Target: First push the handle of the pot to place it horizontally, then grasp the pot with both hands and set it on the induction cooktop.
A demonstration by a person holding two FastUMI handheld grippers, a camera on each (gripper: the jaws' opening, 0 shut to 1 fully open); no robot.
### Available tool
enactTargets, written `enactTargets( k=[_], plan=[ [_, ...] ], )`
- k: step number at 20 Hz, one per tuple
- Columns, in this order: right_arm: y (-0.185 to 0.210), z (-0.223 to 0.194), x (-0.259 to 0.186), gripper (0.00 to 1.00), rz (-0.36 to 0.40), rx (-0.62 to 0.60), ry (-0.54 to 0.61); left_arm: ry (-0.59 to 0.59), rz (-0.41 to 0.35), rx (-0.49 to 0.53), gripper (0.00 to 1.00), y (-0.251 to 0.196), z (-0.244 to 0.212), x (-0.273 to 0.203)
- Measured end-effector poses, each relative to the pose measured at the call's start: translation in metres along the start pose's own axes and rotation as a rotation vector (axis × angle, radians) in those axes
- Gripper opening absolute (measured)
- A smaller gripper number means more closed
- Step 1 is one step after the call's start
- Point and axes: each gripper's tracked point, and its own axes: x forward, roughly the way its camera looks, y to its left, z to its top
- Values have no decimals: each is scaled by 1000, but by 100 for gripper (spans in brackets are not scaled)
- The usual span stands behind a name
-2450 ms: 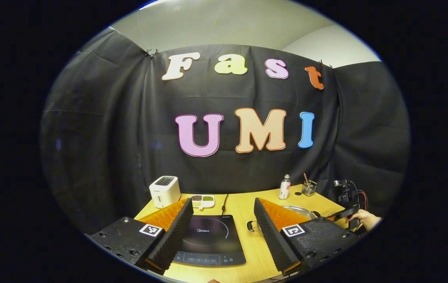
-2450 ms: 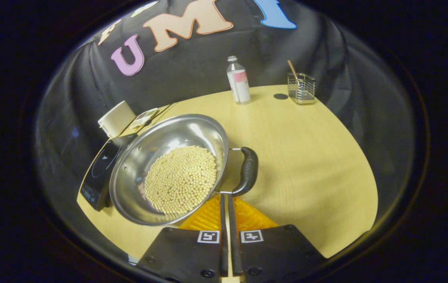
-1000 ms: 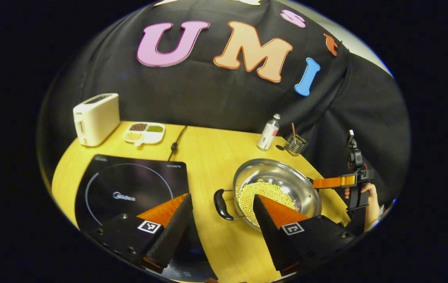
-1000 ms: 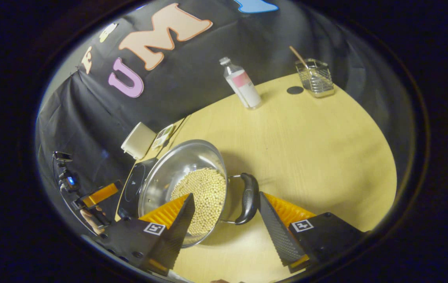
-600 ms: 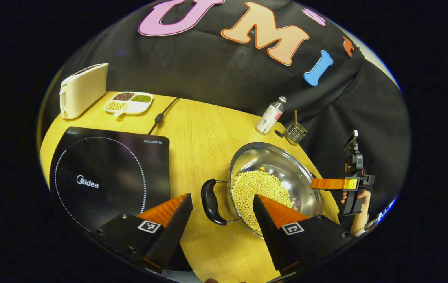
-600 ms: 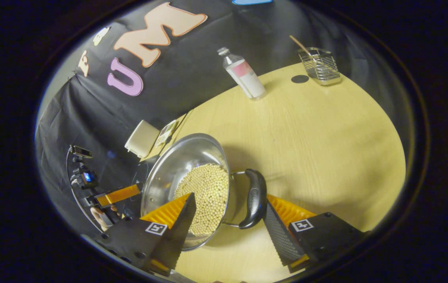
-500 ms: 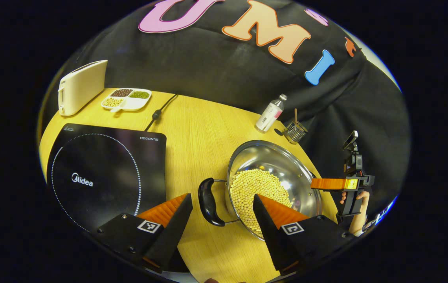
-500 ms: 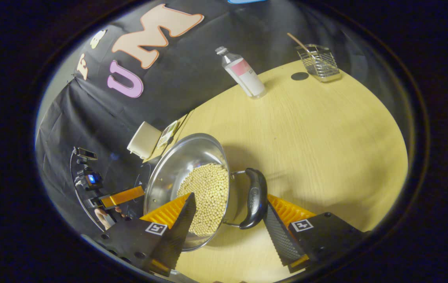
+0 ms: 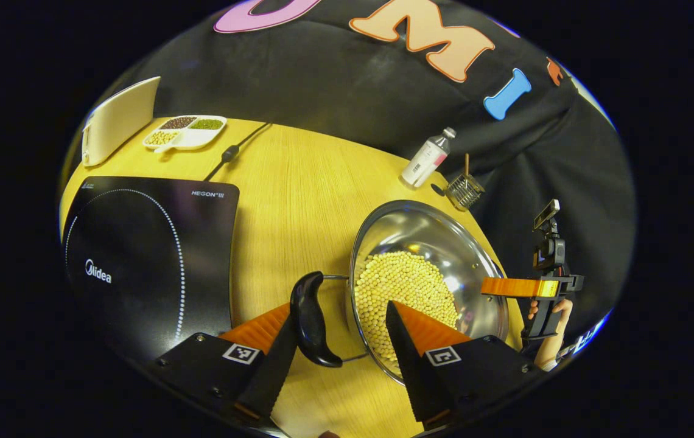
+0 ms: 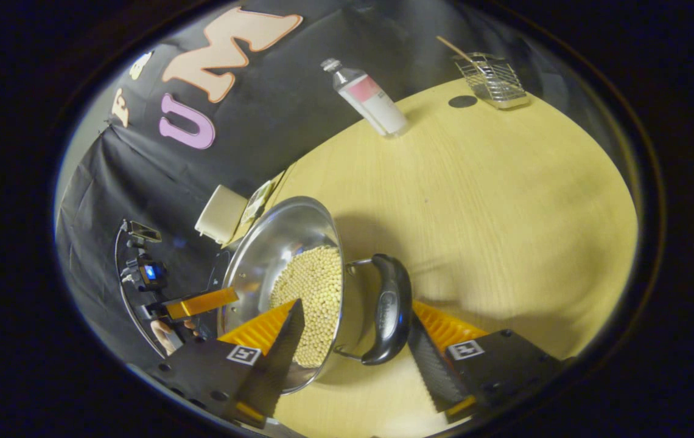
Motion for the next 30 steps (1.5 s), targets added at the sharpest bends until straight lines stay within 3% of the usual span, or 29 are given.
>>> enactTargets(
  k=[1, 2, 3, 4, 7, 8, 9, 10, 11, 15, 16, 17, 23, 24, 28, 29, 30],
  plan=[
    [0, -3, 1, 68, 0, 5, 2, 8, 3, -6, 84, 1, -1, 3],
    [-2, -2, 3, 67, -4, 4, 4, 10, 18, -15, 83, 4, -1, 6],
    [-1, -4, 8, 59, 0, 18, 6, 24, 29, -20, 83, 7, -3, 8],
    [-4, -4, 8, 50, -2, 22, 14, 28, 49, -22, 75, 12, -3, 8],
    [-6, -3, 4, 48, -15, 32, 5, 24, 62, -45, 61, 11, -2, 10],
    [-6, -3, 5, 54, -23, 19, 0, 38, 72, -37, 60, 12, -3, 9],
    [-7, -4, 9, 54, -36, 0, -7, 38, 82, -33, 57, 13, -2, 10],
    [-7, -4, 10, 54, -46, -13, -10, 40, 87, -38, 62, 13, -2, 9],
    [-6, -5, 9, 48, -48, -17, -12, 39, 87, -48, 61, 13, -3, 10],
    [-2, -12, 2, 48, -65, -39, -12, 40, 64, -99, 53, 13, -6, 7],
    [-1, -13, -1, 48, -72, -46, -9, 38, 58, -108, 58, 12, -6, 5],
    [3, -16, -7, 48, -79, -51, -11, 28, 52, -115, 54, 10, -6, 0],
    [32, -18, -40, 48, -97, -73, -54, -29, 17, -87, 57, -6, 4, -37],
    [39, -20, -44, 48, -101, -72, -52, -37, 13, -83, 51, -6, 5, -43],
    [68, -30, -47, 48, -98, -56, -41, -51, 9, -110, 54, 5, 7, -71],
    [76, -34, -45, 54, -96, -54, -31, -50, 10, -115, 54, 10, 7, -78],
    [85, -37, -42, 47, -94, -57, -23, -52, 15, -116, 54, 17, 8, -87]
  ],
)
